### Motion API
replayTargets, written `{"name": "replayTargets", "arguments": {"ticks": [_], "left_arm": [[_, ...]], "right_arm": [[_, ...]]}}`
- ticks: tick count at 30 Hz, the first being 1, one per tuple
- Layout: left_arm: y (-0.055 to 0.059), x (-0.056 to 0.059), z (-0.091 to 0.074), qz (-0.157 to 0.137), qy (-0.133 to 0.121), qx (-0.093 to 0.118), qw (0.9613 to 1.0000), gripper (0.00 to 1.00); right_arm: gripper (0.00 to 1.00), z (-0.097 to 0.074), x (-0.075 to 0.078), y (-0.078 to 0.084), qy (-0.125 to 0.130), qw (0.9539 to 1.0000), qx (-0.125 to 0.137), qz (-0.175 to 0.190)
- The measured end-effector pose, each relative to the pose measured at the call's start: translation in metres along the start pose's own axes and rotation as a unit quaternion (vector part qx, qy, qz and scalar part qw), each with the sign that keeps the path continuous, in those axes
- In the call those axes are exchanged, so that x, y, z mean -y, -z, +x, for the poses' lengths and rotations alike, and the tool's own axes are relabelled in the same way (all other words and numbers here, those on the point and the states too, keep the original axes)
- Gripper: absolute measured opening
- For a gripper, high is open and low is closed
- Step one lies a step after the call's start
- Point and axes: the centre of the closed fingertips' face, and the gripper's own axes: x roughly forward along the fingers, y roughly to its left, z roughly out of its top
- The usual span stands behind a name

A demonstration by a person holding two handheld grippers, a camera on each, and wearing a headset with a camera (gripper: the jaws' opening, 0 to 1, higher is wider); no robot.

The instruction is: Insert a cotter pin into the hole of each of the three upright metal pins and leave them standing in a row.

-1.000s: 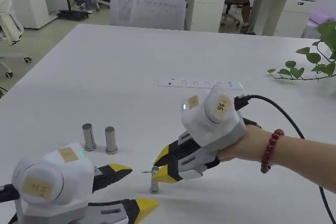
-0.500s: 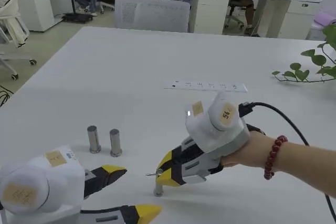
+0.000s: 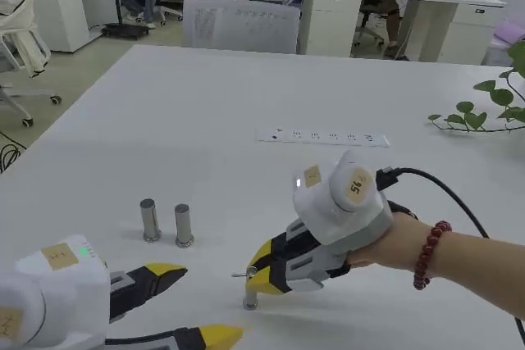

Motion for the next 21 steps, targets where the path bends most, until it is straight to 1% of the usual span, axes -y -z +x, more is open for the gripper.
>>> {"name": "replayTargets", "arguments": {"ticks": [5, 10, 21], "left_arm": [[-0.001, 0.000, -0.005, -0.004, -0.003, 0.004, 1.0000, 0.58], [0.003, 0.001, -0.009, -0.001, -0.003, -0.002, 1.0000, 0.58], [0.007, -0.004, -0.017, -0.008, -0.012, -0.003, 0.9999, 0.58]], "right_arm": [[0.10, 0.000, 0.000, -0.001, 0.001, 1.0000, 0.005, 0.006], [0.10, 0.002, 0.000, -0.002, 0.004, 1.0000, 0.000, 0.003], [0.10, 0.008, 0.009, -0.013, 0.012, 0.9999, 0.000, 0.011]]}}
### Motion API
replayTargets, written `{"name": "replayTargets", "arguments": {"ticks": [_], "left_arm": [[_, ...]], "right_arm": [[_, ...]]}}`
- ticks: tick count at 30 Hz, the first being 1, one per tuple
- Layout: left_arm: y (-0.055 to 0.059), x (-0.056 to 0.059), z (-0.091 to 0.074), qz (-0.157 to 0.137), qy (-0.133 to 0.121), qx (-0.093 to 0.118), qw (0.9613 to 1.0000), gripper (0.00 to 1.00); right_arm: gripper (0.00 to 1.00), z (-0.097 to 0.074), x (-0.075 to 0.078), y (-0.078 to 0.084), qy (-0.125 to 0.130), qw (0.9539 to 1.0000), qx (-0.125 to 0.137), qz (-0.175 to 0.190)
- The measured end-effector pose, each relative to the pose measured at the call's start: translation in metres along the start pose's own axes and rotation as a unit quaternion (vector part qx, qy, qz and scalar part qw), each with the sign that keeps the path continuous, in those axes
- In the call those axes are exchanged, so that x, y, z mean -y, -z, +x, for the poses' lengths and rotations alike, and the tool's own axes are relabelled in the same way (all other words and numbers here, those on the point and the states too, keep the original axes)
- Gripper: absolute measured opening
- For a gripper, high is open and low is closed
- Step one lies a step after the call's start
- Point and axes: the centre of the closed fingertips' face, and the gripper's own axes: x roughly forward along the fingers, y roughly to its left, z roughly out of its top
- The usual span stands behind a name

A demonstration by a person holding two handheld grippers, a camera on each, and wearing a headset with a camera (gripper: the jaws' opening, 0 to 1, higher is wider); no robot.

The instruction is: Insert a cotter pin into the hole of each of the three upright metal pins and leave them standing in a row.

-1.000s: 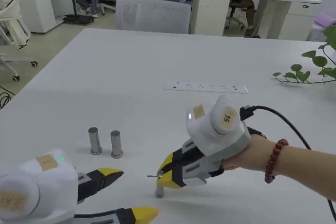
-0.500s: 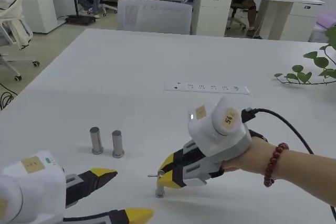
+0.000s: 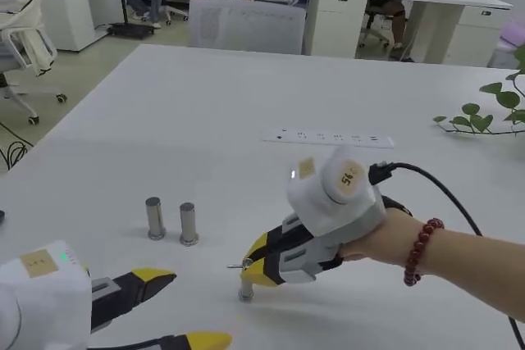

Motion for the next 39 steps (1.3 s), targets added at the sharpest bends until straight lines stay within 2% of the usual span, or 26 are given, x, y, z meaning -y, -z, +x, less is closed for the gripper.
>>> {"name": "replayTargets", "arguments": {"ticks": [9, 21, 27, 39], "left_arm": [[0.0038, -0.0031, -0.0049, -0.008, -0.009, -0.001, 0.9999, 0.57], [0.0049, -0.0025, -0.0055, -0.010, -0.010, -0.002, 0.9999, 0.57], [0.0048, -0.0027, -0.0052, -0.009, -0.010, -0.002, 0.9999, 0.57], [0.0066, -0.0030, -0.0061, -0.011, -0.010, -0.006, 0.9999, 0.57]], "right_arm": [[0.10, 0.0086, 0.0039, -0.0015, 0.002, 1.0000, -0.008, 0.001], [0.11, 0.0089, 0.0053, -0.0022, 0.007, 0.9999, -0.008, 0.009], [0.11, 0.0082, 0.0064, -0.0013, 0.010, 0.9996, -0.009, 0.027], [0.12, 0.0105, 0.0045, 0.0014, 0.006, 0.9992, -0.013, 0.037]]}}
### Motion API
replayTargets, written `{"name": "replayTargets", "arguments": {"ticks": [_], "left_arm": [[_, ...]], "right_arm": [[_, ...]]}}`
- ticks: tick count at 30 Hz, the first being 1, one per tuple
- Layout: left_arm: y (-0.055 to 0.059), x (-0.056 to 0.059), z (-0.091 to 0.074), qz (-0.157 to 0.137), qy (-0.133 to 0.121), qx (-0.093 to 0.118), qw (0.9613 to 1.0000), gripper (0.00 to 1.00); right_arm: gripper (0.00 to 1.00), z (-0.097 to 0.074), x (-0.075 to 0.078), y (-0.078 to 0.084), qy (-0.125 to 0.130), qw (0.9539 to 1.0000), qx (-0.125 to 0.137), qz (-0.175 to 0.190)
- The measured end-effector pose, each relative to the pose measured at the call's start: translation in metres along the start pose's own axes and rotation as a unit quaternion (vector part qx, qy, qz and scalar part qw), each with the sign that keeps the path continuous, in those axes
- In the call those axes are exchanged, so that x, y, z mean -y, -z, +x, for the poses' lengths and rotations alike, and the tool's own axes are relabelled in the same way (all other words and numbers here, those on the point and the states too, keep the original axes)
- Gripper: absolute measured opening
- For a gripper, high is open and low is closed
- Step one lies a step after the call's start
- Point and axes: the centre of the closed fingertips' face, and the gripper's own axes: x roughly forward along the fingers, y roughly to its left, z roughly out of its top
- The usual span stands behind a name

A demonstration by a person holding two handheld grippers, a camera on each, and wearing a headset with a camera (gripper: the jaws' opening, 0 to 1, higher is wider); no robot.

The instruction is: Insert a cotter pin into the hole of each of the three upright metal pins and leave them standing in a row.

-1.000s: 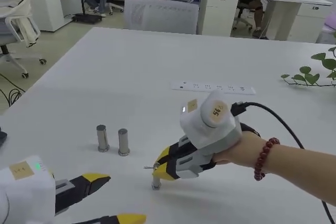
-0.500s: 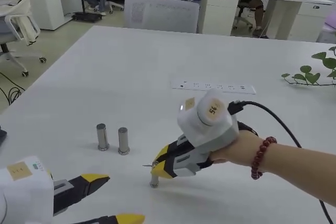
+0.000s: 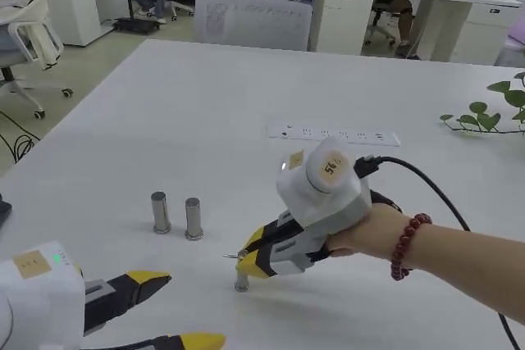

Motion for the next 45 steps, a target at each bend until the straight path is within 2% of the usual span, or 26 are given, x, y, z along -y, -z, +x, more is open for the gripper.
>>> {"name": "replayTargets", "arguments": {"ticks": [6, 21, 33, 45], "left_arm": [[0.000, -0.001, 0.001, -0.002, -0.001, 0.000, 1.0000, 0.57], [-0.005, -0.004, -0.002, -0.002, -0.008, 0.004, 1.0000, 0.60], [-0.012, -0.004, -0.007, 0.002, -0.012, 0.008, 0.9999, 0.64], [-0.016, -0.004, -0.014, 0.006, -0.021, 0.011, 0.9997, 0.67]], "right_arm": [[0.15, 0.001, -0.001, 0.000, -0.006, 0.9999, 0.004, 0.008], [0.26, -0.007, 0.001, -0.003, -0.001, 0.9993, 0.024, 0.028], [0.37, -0.023, -0.002, -0.002, 0.003, 0.9976, 0.046, 0.052], [0.47, -0.046, -0.006, 0.003, 0.022, 0.9952, 0.061, 0.074]]}}
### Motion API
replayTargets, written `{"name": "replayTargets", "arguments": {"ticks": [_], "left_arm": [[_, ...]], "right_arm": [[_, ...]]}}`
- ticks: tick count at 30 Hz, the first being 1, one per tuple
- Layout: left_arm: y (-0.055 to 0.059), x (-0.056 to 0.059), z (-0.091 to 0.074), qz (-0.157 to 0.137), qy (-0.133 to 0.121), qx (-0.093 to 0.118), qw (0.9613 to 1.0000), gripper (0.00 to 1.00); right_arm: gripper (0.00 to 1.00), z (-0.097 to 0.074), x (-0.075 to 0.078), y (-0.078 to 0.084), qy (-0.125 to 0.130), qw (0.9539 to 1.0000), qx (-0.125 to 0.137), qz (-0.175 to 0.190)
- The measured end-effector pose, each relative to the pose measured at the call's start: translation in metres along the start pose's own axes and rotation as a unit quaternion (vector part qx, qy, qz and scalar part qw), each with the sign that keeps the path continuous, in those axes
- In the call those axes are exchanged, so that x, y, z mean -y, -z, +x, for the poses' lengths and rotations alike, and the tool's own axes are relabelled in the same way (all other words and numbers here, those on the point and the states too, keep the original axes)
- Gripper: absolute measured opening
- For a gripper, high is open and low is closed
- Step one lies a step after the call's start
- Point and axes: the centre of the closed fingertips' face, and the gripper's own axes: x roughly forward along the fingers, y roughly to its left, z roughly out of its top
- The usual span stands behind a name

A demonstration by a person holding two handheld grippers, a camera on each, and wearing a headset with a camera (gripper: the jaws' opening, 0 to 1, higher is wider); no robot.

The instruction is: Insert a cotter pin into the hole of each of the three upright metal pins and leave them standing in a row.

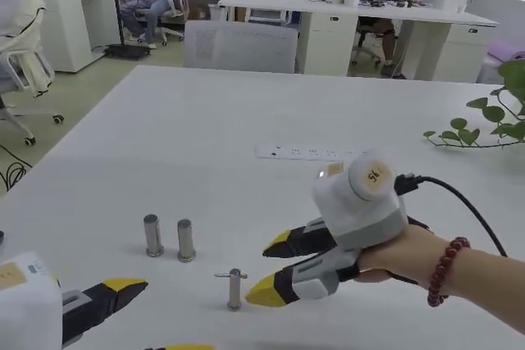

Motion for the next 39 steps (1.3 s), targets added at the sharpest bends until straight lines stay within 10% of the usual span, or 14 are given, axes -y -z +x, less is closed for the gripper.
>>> {"name": "replayTargets", "arguments": {"ticks": [39], "left_arm": [[-0.018, -0.042, -0.009, -0.001, -0.057, 0.000, 0.9984, 0.64]], "right_arm": [[0.69, -0.078, -0.016, 0.034, 0.084, 0.9926, 0.057, 0.067]]}}
